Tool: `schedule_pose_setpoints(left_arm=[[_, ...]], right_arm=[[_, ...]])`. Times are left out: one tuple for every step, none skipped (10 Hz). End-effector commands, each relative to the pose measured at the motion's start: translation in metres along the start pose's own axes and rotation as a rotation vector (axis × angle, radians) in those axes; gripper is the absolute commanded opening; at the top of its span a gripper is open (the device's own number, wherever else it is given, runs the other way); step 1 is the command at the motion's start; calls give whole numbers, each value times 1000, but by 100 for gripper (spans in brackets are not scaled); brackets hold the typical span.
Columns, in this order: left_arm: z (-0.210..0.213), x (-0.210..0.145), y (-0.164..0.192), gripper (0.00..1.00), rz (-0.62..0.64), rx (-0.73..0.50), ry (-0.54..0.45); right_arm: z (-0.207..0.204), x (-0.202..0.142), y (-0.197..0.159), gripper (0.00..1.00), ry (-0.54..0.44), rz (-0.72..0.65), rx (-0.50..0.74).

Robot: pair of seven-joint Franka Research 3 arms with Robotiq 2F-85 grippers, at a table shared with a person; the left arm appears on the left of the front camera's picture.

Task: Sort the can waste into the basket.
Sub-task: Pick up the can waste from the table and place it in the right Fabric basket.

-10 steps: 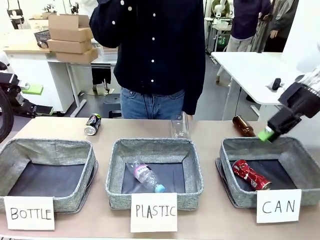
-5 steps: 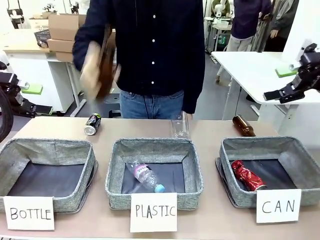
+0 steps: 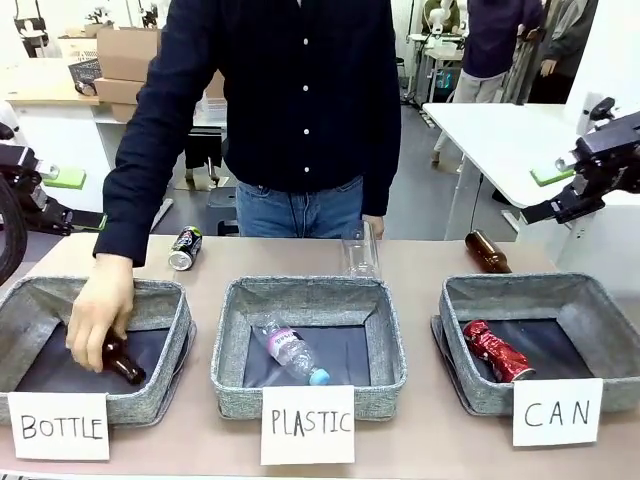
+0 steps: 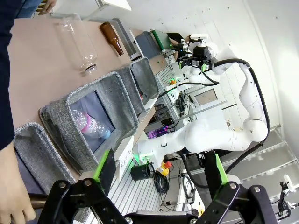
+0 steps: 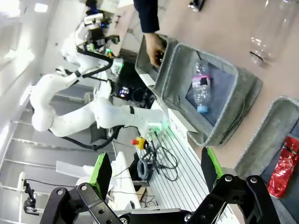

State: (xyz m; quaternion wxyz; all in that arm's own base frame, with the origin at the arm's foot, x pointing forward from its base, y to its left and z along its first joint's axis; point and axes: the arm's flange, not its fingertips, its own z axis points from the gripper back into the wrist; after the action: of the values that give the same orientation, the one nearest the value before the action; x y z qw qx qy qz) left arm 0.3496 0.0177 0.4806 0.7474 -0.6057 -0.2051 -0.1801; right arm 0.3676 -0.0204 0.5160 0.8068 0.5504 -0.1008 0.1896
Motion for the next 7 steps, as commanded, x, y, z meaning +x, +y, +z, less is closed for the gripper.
schedule_pose_setpoints(left_arm=[[-3, 2, -1, 100, -22, -23, -19], [-3, 2, -1, 100, -22, -23, -19], [-3, 2, -1, 100, -22, -23, -19], [-3, 2, -1, 100, -22, -23, -19], [-3, 2, -1, 100, -22, -23, -19], [-3, 2, -1, 100, -22, -23, -19], [0, 0, 0, 100, 0, 0, 0]], right_arm=[[4, 1, 0, 100, -10, 34, -16], [4, 1, 0, 100, -10, 34, -16], [4, 1, 0, 100, -10, 34, -16], [4, 1, 0, 100, -10, 34, -16], [4, 1, 0, 100, -10, 34, -16], [4, 1, 0, 100, -10, 34, -16], [4, 1, 0, 100, -10, 34, -16]])
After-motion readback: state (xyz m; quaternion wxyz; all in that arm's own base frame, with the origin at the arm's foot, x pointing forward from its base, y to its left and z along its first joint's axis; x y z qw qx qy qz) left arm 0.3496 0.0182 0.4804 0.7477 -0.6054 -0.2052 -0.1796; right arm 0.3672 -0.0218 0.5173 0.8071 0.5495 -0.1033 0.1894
